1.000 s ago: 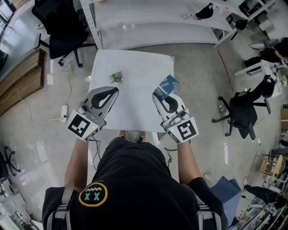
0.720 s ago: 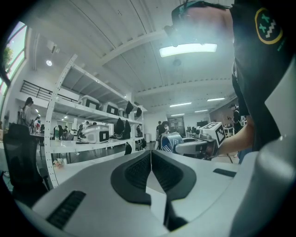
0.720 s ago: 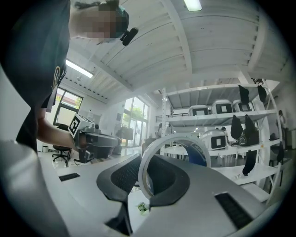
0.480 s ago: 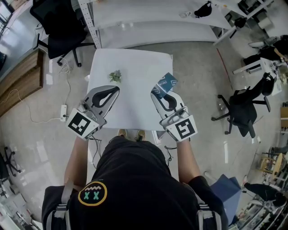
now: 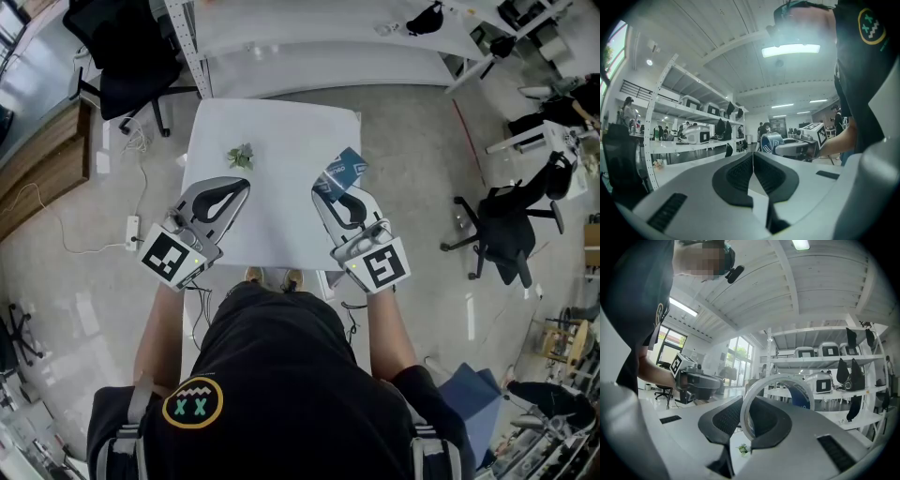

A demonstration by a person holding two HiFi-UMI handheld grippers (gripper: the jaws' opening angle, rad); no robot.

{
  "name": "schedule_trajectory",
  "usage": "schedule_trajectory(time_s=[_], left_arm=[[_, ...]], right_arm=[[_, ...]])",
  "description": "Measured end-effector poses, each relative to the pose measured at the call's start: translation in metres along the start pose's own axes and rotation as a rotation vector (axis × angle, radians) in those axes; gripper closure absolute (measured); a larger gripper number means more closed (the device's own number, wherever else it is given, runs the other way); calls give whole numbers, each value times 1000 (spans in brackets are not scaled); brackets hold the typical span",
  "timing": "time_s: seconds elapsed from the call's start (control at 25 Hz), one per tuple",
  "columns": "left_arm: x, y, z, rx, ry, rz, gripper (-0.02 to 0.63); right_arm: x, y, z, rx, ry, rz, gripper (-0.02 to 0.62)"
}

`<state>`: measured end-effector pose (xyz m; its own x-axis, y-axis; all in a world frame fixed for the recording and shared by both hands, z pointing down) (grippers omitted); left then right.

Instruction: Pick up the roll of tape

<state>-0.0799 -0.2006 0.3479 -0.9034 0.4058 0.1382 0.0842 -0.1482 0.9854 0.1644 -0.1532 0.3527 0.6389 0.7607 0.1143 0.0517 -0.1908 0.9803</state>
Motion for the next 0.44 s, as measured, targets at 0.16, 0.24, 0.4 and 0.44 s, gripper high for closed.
schedule_trajectory(time_s=[0.16, 0.24, 0.4, 0.44], left_arm=[[-1, 1, 1, 1, -1, 1, 586], [-1, 1, 2, 0, -2, 2, 586], [-1, -2, 2, -1, -2, 4, 586], [-1, -2, 1, -2, -2, 5, 586]], right_arm=[[-1, -2, 0, 2, -2, 3, 524], [-1, -4, 1, 3, -2, 3, 524], [0, -3, 1, 4, -5, 9, 525], [0, -4, 1, 6, -6, 11, 525]])
Point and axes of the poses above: the fingertips, and each gripper's own axes: x backward along the fingers, z to its right, y out of its underside, the point moved 9 cm from there along x, backward along the fingers, and after that the axes turned 8 degrees about z, right-handed, at the moved point
